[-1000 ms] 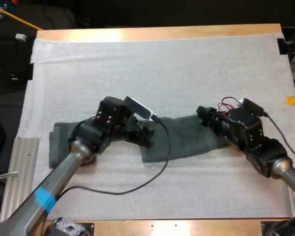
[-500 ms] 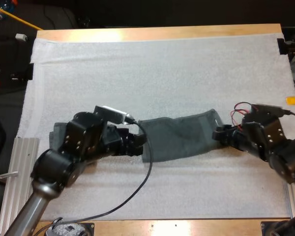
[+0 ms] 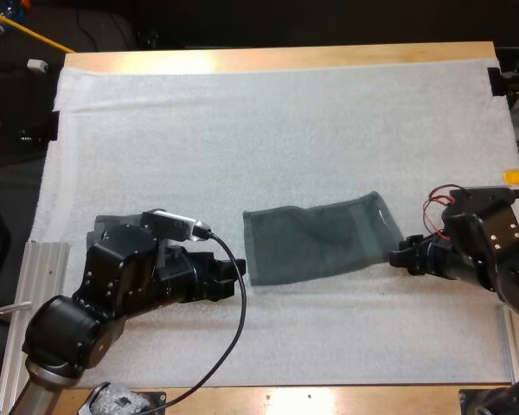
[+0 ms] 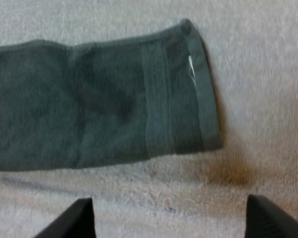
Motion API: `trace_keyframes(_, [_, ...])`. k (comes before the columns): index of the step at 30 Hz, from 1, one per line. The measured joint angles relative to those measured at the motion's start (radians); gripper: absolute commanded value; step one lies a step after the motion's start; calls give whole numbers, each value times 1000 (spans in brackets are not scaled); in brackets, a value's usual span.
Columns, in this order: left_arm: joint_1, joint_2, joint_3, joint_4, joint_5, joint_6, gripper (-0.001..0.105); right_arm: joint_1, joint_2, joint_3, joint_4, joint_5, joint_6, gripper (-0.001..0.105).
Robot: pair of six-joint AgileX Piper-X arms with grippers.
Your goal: Pick towel from pile, fold and stack
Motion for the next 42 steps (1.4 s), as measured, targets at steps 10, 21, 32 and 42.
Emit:
trace_keyframes(10, [0, 0, 0, -79, -7, -74, 58, -277, 92, 0, -72, -137, -110, 47])
trace_keyframes(21, [0, 0, 0, -83, -7, -75, 58, -530, 301, 0, -183, -367, -161, 47])
trace_keyframes(32, [0, 0, 0, -83, -7, -75, 58, -542, 550, 0, -245, -543, -197, 63])
trace_keyframes(42, [0, 0, 0, -76, -7, -75, 58, -525, 692, 1, -248, -677, -217, 52])
